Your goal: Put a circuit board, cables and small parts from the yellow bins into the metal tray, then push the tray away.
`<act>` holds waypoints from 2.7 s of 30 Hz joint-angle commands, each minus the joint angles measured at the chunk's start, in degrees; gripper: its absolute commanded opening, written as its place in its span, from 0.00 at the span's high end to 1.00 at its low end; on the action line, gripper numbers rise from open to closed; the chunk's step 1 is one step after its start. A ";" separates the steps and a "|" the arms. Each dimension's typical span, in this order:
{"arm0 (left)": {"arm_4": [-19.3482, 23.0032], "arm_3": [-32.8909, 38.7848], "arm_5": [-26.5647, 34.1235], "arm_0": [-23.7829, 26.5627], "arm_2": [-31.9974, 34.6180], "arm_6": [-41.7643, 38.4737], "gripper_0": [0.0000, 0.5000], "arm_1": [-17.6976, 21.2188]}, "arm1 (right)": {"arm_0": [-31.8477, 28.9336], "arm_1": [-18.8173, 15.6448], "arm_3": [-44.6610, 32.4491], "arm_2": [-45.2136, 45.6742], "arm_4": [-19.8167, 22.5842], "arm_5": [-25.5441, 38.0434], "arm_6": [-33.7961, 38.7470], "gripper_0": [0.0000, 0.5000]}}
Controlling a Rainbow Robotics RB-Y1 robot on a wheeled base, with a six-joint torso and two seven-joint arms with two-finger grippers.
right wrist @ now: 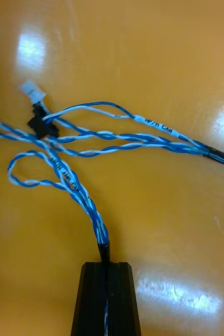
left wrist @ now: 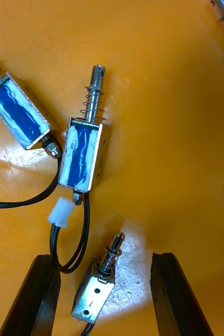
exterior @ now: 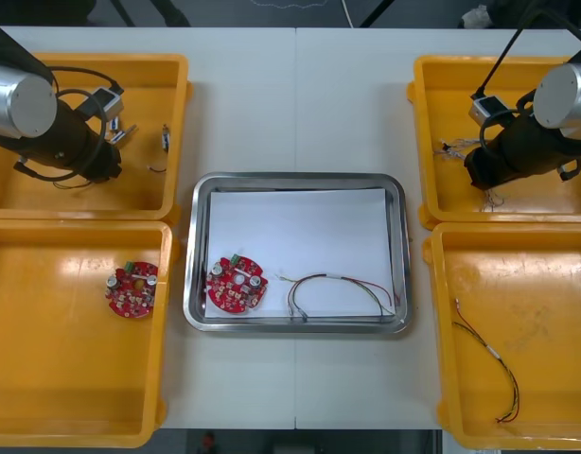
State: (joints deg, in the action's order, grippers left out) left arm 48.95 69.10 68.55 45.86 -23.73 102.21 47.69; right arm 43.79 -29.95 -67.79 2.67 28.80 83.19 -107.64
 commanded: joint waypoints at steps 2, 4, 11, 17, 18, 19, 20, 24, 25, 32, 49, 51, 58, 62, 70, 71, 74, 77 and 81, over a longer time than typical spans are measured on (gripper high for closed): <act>-1.32 2.01 1.24 -0.42 1.15 7.30 0.00 1.88 | -0.64 0.07 -9.64 5.33 -0.50 6.99 -3.28 1.00; -2.11 2.01 1.41 -0.60 1.15 7.65 0.00 1.88 | -0.64 -0.20 -13.51 6.56 -0.50 10.76 -3.28 1.00; -3.08 2.01 1.24 -1.30 0.88 7.83 0.00 1.88 | -0.55 -1.78 -23.00 8.14 -0.33 20.70 -3.36 1.00; -3.16 2.01 0.36 -2.53 0.71 8.09 0.00 1.88 | -0.55 -3.01 -29.16 8.84 0.29 26.81 -3.36 1.00; -3.16 2.01 0.36 -2.71 0.71 8.18 0.00 1.88 | -0.64 -3.10 -29.86 8.84 0.29 26.81 -3.36 1.00; -3.25 2.01 0.01 -2.88 0.44 8.18 0.00 1.88 | -0.64 -3.10 -30.83 9.02 0.29 26.81 -3.45 1.00; -3.25 2.01 -0.26 -2.88 0.09 8.18 0.00 1.88 | -0.64 -3.18 -31.35 9.28 0.38 26.81 -3.45 1.00; -3.69 2.01 -1.75 -2.88 -1.31 7.83 0.21 2.05 | -0.64 -3.36 -33.90 10.34 1.08 26.81 -3.80 1.00; -3.60 2.01 -1.75 -2.88 -1.31 7.65 0.81 1.96 | -0.64 -3.45 -34.96 10.34 1.52 26.81 -4.07 1.00; -3.34 2.18 -1.84 -2.88 -0.87 7.56 1.00 1.96 | -0.64 -3.89 -38.30 10.25 4.42 26.81 -5.03 1.00; -4.13 16.51 17.32 -1.83 9.06 -4.04 1.00 1.96 | -0.64 -6.35 -39.70 9.19 6.27 26.81 -7.67 1.00; -4.13 19.41 19.43 -1.74 9.06 -7.47 1.00 1.79 | -0.64 -6.26 -39.70 8.84 5.65 26.81 -7.93 1.00; -3.87 27.32 24.79 -1.74 8.97 -17.22 1.00 -0.15 | -0.64 -6.26 -39.70 8.58 4.68 26.81 -8.64 1.00; -4.92 33.56 30.07 -1.30 8.97 -25.40 1.00 -3.40 | -0.64 -6.35 -39.70 8.49 4.68 26.81 -8.73 1.00; -7.29 39.01 38.68 1.07 6.77 -35.06 0.99 -10.60 | -0.64 -6.35 -39.70 8.49 4.60 26.81 -8.73 1.00; -7.73 39.19 38.86 1.07 6.33 -35.68 1.00 -11.13 | -0.64 -6.35 -39.70 8.49 4.60 26.81 -8.73 1.00; -10.63 39.45 38.86 1.25 3.61 -38.76 1.00 -13.68 | -0.64 -6.35 -39.70 8.49 4.68 26.81 -8.73 1.00; -13.36 39.27 37.45 1.25 0.44 -42.18 1.00 -15.70 | -0.64 -6.26 -39.70 8.49 4.77 26.81 -8.73 1.00; -16.08 38.13 35.43 1.16 -3.78 -44.29 1.00 -17.37 | -0.64 -6.35 -39.70 8.49 4.86 26.81 -8.73 1.00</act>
State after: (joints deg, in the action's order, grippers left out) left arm 34.90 106.52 105.77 44.42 -24.30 66.24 32.33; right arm 43.22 -34.12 -105.58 11.42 33.89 109.81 -114.78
